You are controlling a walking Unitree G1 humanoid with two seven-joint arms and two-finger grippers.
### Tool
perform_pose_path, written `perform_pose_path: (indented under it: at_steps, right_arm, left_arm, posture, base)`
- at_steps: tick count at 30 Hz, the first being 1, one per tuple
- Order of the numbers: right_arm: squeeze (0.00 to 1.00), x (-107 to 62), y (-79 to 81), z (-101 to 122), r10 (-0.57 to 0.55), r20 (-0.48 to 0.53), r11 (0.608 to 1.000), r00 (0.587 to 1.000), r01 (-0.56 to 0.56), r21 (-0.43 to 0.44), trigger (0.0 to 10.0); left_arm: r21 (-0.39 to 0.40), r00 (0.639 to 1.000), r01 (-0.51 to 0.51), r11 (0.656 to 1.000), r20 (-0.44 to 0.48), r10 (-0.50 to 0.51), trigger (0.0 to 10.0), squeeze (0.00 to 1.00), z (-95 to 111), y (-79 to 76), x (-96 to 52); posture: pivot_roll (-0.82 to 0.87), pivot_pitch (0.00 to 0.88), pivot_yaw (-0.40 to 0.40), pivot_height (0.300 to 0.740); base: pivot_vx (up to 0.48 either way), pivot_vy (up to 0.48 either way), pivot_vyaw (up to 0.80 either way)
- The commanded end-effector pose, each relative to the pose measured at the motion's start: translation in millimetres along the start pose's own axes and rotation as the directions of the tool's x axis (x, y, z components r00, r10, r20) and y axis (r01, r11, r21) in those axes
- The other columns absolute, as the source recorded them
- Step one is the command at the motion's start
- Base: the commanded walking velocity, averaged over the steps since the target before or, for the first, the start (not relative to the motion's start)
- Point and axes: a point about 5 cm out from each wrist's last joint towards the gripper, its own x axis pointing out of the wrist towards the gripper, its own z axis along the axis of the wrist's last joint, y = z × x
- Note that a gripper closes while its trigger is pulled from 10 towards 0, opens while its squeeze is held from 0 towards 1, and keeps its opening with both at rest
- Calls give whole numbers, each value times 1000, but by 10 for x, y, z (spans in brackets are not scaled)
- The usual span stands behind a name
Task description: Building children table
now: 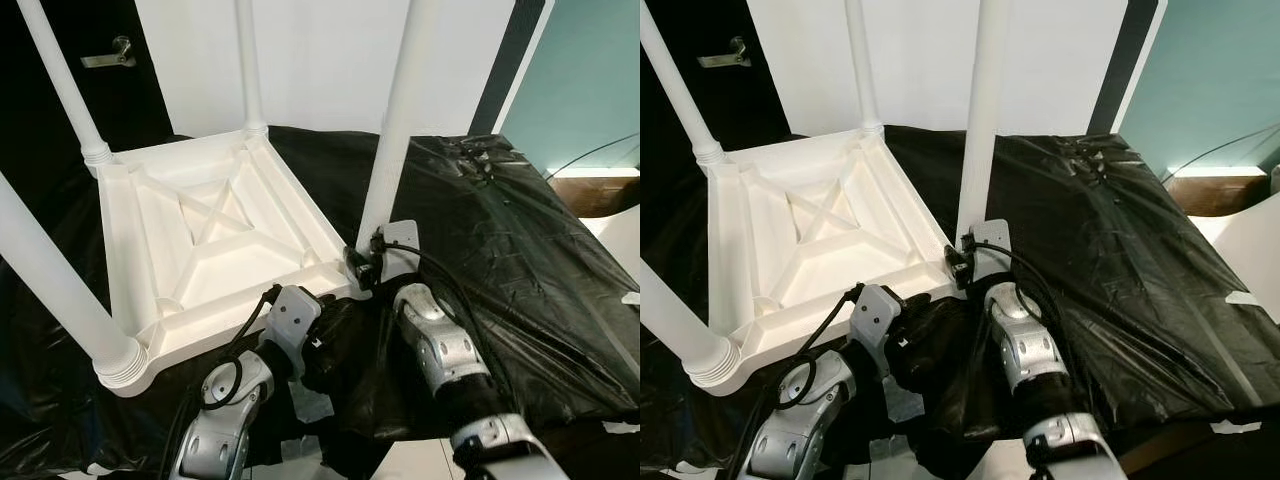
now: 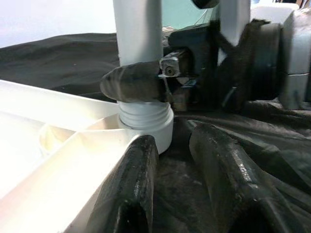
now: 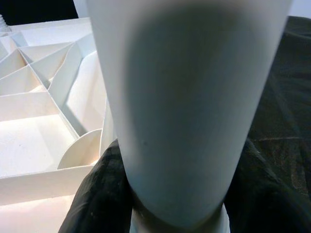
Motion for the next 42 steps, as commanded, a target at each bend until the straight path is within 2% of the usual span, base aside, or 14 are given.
perform_pose_path:
  at_steps: [1,5,6,7,8,26,27,28,29,38,39,40,41,42]
  right_arm:
    - [0,-39,-5,-165,-11,-75,999,997,14,45,10000]
    - [0,-41,-29,-144,-29,-70,999,997,31,40,10000]
    - [176,-41,-35,-134,-33,-68,999,997,35,34,10000]
    - [176,-41,-35,-134,-33,-68,999,997,35,34,10000]
    - [1000,-36,-44,-123,-29,-64,999,998,31,28,10000]
    - [1000,-92,-450,127,377,-4,923,926,-376,-77,10000]
    - [576,-67,-476,160,430,-14,899,903,-429,-85,10000]
    - [576,-67,-476,160,430,-14,899,903,-429,-85,10000]
    - [0,-39,-475,183,487,-33,868,873,-488,-95,10000]
    - [0,87,-377,219,602,-103,777,792,-610,-155,10000]
    - [0,130,-349,229,618,-135,752,775,-632,-186,4353]
    - [0,130,-349,229,618,-135,752,775,-632,-186,4353]
    - [0,151,-343,231,633,-167,726,756,-655,-211,0]
    - [0,151,-343,231,633,-167,726,756,-655,-211,0]
  left_arm:
    - [5,996,-91,996,0,91,10000,0,-3,49,8]
    - [5,996,-94,996,1,94,10000,0,0,61,3]
    - [5,996,-94,996,-1,94,10000,0,-5,59,-2]
    - [5,996,-94,996,-1,94,10000,0,-5,59,-2]
    - [6,996,-92,996,-3,92,10000,0,-9,53,-6]
    - [18,995,-96,995,-13,96,10000,0,-13,85,-50]
    - [20,995,-95,995,-13,96,10000,0,-8,90,-49]
    - [20,995,-95,995,-13,96,10000,0,-8,90,-49]
    - [22,996,-91,996,-12,91,10000,0,-5,90,-45]
    - [34,997,-81,996,-10,82,10000,0,10,109,-22]
    - [38,996,-83,996,-7,84,10000,0,18,118,-18]
    - [38,996,-83,996,-7,84,10000,0,18,118,-18]
    - [41,996,-87,995,-6,87,10000,0,23,124,-18]
    - [41,996,-87,995,-6,87,10000,0,23,124,-18]
  posture:
    - [115,6,-63,740]
    - [115,8,-64,740]
    - [114,10,-61,740]
    - [114,10,-61,740]
    - [115,10,-60,740]
    - [135,0,-51,740]
    - [134,0,-47,740]
    - [134,0,-47,740]
    - [134,0,-44,740]
    - [142,0,-44,740]
    - [151,0,-49,740]
    - [151,0,-49,740]
    - [155,0,-51,740]
    - [155,0,-51,740]
  base:
    - [0,0,0]
    - [0,0,0]
    - [0,0,0]
    - [0,0,0]
    - [0,0,0]
    - [0,0,0]
    - [0,0,0]
    - [0,0,0]
    - [0,0,0]
    - [0,0,0]
    - [0,0,0]
    - [0,0,0]
    - [0,0,0]
    - [0,0,0]
